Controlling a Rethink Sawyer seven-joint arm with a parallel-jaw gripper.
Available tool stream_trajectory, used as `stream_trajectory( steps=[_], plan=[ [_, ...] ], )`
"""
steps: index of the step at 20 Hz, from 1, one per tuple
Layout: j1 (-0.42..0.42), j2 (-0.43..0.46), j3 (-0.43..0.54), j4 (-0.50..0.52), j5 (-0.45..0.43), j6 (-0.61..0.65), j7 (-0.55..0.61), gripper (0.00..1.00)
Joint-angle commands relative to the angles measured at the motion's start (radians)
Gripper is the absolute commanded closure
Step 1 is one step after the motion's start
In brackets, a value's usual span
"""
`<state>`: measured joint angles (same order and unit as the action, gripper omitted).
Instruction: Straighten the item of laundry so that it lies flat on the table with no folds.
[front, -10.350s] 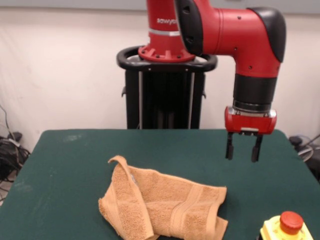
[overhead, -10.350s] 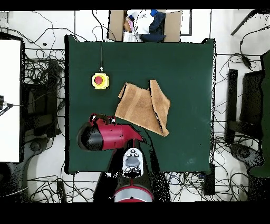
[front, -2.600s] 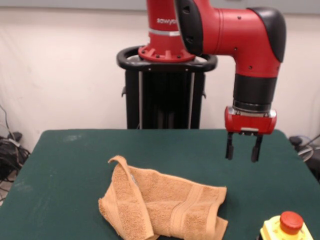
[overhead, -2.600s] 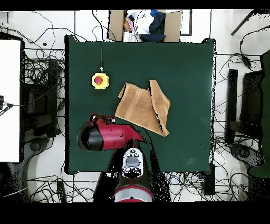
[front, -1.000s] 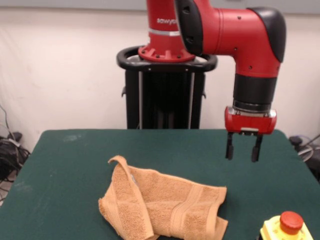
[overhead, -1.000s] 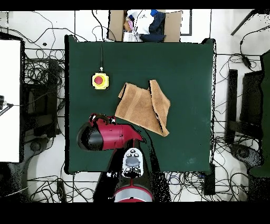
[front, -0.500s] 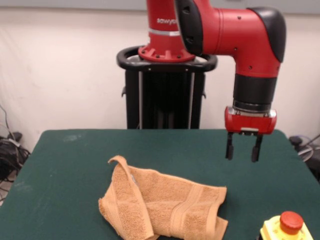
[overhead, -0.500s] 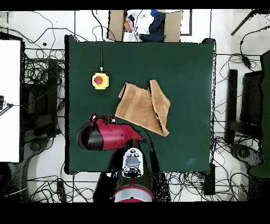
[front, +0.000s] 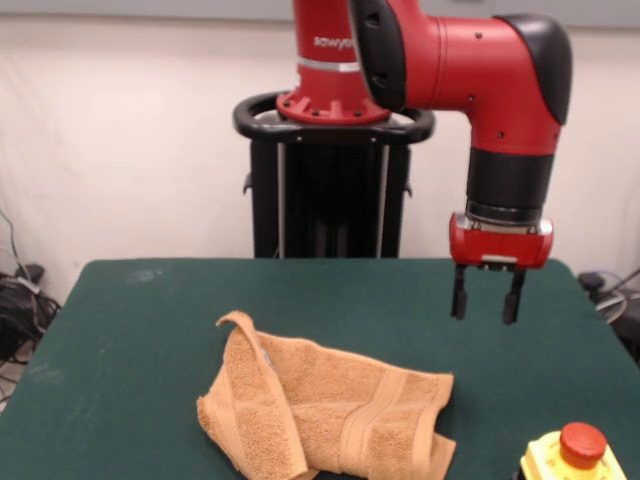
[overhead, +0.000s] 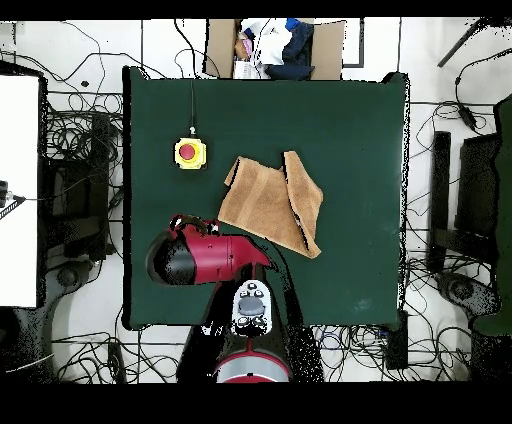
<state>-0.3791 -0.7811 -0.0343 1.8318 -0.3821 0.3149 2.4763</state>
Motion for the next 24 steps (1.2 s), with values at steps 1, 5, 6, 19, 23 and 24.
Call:
stream_trajectory(
  steps=[1, 5, 6, 19, 23, 24],
  plan=[
    [0.204, 0.111, 0.027, -0.152, 0.233, 0.127, 0.301, 0.0],
    [0.324, 0.193, -0.05, -0.321, 0.364, 0.228, 0.358, 0.0],
    [0.348, 0.215, -0.065, -0.366, 0.389, 0.255, 0.375, 0.0],
    [0.36, 0.063, -0.119, -0.195, 0.477, 0.322, 0.147, 0.0],
    [0.279, -0.081, -0.112, -0.021, 0.421, 0.315, -0.012, 0.0],
    [0.257, -0.112, -0.108, 0.012, 0.407, 0.316, -0.048, 0.0]
  ],
)
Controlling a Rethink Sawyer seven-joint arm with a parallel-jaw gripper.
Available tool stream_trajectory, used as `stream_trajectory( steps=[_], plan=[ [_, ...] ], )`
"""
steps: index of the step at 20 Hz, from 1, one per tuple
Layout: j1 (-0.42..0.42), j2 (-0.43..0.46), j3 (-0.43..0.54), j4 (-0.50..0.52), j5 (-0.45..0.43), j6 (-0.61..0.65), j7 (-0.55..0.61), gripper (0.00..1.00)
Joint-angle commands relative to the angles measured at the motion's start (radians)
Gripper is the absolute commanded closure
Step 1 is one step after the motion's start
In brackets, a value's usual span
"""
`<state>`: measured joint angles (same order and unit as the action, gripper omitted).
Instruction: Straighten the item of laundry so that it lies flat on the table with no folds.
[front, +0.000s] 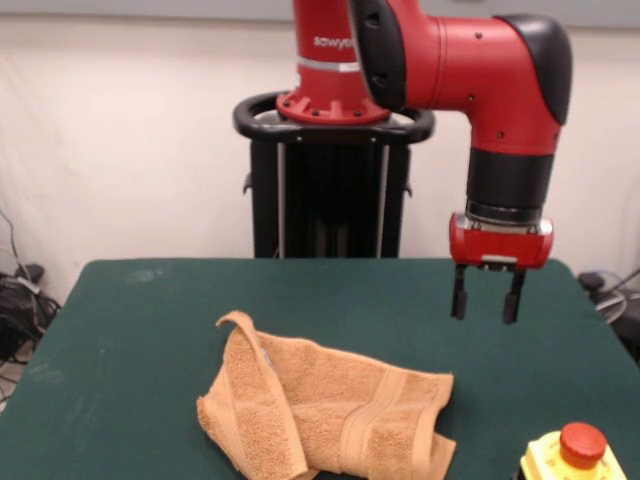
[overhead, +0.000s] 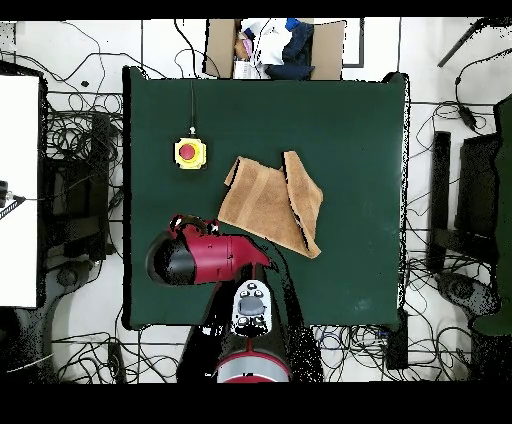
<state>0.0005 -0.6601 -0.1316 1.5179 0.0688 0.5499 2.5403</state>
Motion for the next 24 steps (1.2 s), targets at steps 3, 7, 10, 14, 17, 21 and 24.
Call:
stream_trajectory(
  steps=[3, 7, 10, 14, 17, 21, 24],
  plan=[
    [-0.193, -0.314, 0.013, 0.416, -0.081, 0.075, -0.204, 0.0],
    [-0.295, -0.405, 0.048, 0.513, -0.128, 0.061, -0.307, 0.0],
    [-0.373, -0.462, 0.06, 0.572, -0.184, 0.041, -0.386, 0.0],
    [-0.504, -0.529, 0.072, 0.638, -0.306, -0.008, -0.502, 0.0],
    [-0.631, -0.513, 0.11, 0.67, -0.439, -0.145, -0.526, 0.0],
    [-0.568, -0.301, -0.021, 0.53, -0.743, -0.471, -0.261, 0.0],
    [-0.232, 0.008, -0.419, 0.341, -0.709, -0.709, 0.047, 0.0]
  ],
)
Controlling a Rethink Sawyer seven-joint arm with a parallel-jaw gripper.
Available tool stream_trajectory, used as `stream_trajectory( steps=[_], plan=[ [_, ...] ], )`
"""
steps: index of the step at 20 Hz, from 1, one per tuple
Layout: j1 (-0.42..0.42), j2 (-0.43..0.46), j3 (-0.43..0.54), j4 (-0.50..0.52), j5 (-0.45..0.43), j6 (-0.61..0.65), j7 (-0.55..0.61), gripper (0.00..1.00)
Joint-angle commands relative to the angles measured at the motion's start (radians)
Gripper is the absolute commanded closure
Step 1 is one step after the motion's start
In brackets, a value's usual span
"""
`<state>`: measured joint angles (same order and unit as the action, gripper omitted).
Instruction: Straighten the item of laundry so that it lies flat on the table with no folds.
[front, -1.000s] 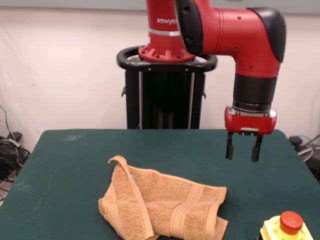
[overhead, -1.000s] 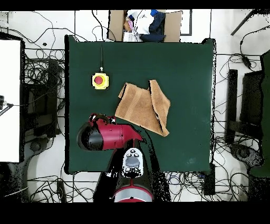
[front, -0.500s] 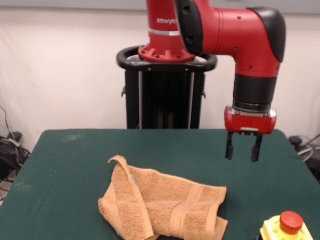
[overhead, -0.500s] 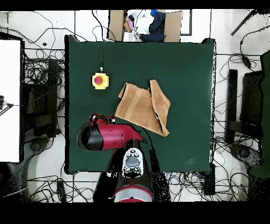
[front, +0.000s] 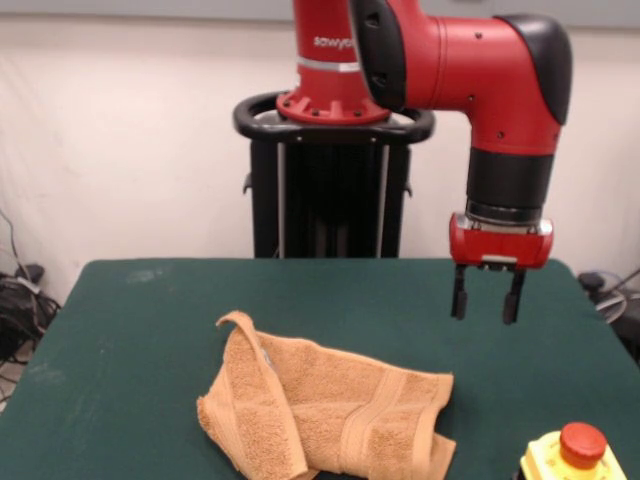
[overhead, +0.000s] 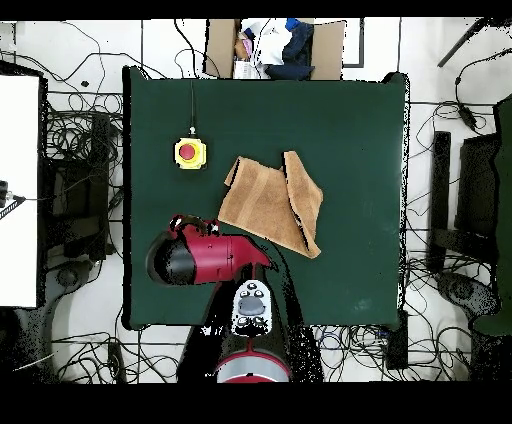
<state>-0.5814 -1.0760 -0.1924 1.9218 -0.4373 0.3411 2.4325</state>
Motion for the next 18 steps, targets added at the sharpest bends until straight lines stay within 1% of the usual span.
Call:
stream_trajectory(
  steps=[1, 2, 3, 6, 8, 9, 10, 12, 14, 17, 18],
  plan=[
    [0.455, 0.537, -0.485, -0.096, -0.123, -0.549, 0.251, 0.0],
    [0.513, 0.594, -0.538, -0.104, -0.066, -0.546, 0.312, 0.0],
    [0.54, 0.602, -0.545, -0.096, -0.02, -0.514, 0.332, 0.0],
    [0.483, 0.476, -0.383, -0.027, 0.07, -0.382, 0.25, 0.0],
    [0.416, 0.381, -0.246, 0.022, 0.107, -0.296, 0.199, 0.0],
    [0.361, 0.324, -0.16, 0.053, 0.112, -0.257, 0.161, 0.0],
    [0.302, 0.27, -0.071, 0.084, 0.12, -0.214, 0.122, 0.0],
    [0.141, 0.185, 0.158, 0.166, 0.149, -0.152, 0.051, 0.0],
    [0.101, 0.145, 0.239, 0.195, 0.204, -0.088, 0.024, 0.0],
    [0.002, 0.107, 0.386, 0.244, 0.273, -0.025, -0.019, 0.0],
    [0.01, 0.098, 0.38, 0.235, 0.282, -0.001, -0.032, 0.0]
  ],
)
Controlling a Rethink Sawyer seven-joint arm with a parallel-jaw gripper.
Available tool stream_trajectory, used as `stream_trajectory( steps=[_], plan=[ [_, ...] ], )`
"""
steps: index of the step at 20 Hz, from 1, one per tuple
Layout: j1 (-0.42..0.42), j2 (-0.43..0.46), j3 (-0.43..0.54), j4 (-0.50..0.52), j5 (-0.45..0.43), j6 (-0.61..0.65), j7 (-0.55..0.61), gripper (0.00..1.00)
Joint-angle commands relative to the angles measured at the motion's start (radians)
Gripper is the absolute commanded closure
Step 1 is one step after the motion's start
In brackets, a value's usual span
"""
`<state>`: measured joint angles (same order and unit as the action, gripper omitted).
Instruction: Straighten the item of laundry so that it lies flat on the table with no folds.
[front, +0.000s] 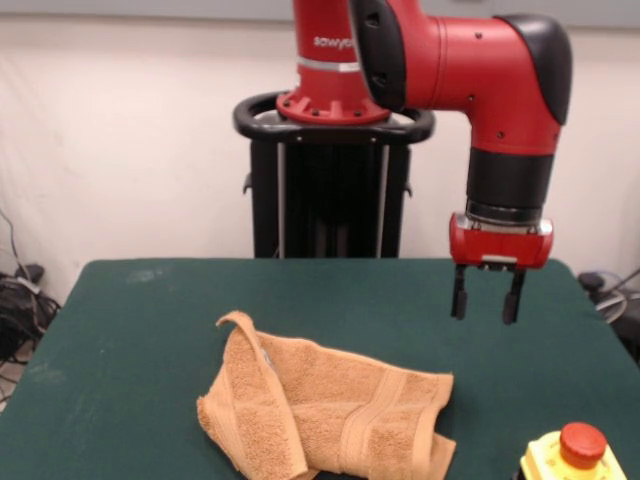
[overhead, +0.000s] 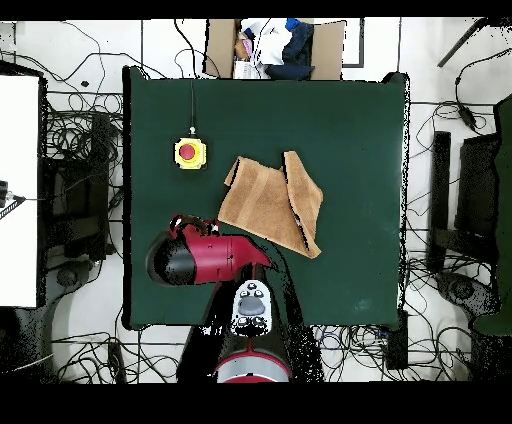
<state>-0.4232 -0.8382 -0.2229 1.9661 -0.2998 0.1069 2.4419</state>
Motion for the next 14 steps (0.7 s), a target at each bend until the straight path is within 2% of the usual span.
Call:
stream_trajectory(
  steps=[1, 8, 11, 14],
  plan=[
    [-0.155, -0.144, 0.428, 0.188, 0.151, 0.249, -0.055, 0.0],
    [-0.175, -0.16, 0.524, 0.156, 0.173, 0.363, -0.138, 0.0],
    [-0.224, -0.164, 0.612, 0.169, 0.205, 0.418, -0.189, 0.0],
    [-0.228, -0.151, 0.656, 0.167, 0.239, 0.451, -0.17, 0.0]
  ],
)
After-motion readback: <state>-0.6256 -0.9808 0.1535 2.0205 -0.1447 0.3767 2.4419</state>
